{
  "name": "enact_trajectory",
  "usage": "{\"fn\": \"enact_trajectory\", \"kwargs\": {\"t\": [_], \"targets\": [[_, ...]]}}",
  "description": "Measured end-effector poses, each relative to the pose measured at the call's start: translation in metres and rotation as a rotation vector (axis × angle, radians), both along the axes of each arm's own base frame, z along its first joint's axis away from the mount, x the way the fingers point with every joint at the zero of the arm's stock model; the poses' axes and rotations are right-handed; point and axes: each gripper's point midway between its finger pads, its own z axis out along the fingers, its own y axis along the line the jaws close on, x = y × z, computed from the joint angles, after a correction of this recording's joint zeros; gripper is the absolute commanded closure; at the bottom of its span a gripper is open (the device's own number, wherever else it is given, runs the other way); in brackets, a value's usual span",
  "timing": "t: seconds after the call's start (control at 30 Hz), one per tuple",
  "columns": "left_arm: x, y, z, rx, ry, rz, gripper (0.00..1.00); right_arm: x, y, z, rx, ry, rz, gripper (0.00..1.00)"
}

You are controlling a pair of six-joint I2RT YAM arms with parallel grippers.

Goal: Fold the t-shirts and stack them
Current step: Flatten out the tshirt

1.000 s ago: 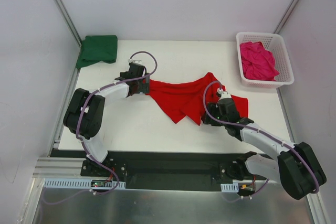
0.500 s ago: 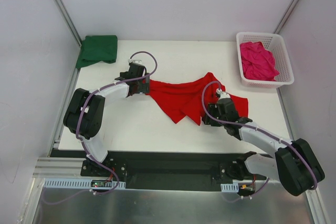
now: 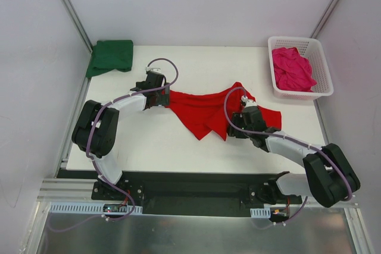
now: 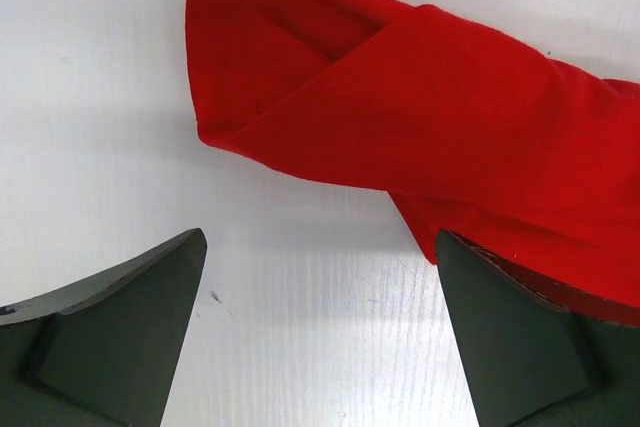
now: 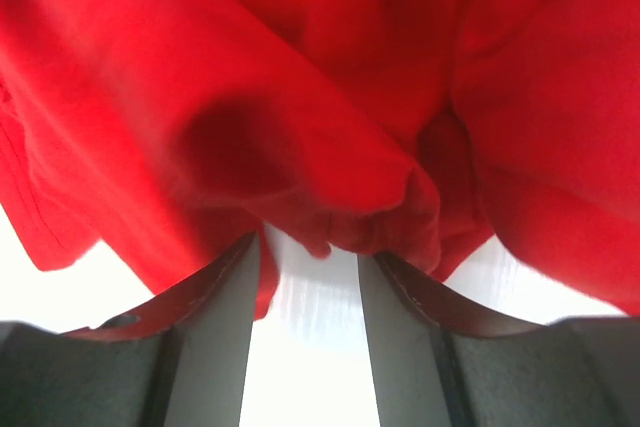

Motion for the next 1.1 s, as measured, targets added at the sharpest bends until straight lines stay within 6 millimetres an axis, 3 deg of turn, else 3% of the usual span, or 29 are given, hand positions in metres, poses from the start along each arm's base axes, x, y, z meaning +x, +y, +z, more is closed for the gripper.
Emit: {"fn": "enact_trajectory", "kwargs": {"t": [0.2, 0.5, 0.67, 0.73, 1.1], "targets": [[0.0, 0.0, 0.0, 0.0, 0.0, 0.0, 0.01, 0.006, 0.007, -0.002, 0.009, 0.007, 0.013, 0.57], [0.0, 0.0, 0.0, 0.001, 0.0, 0.0, 0.01, 0.008, 0.012, -0.005, 0.017, 0.013, 0.028, 0.83], [0.0, 0.0, 0.0, 0.001, 0.0, 0.0, 0.01, 0.008, 0.013, -0.004, 0.022, 0.011, 0.032, 0.91], [0.0, 0.0, 0.0, 0.001, 0.0, 0.0, 0.01, 0.008, 0.013, -0.004, 0.021, 0.012, 0.032, 0.98], [0.0, 0.0, 0.0, 0.0, 0.0, 0.0, 0.01, 0.006, 0.007, 0.014, 0.013, -0.029, 0.03, 0.98]]}}
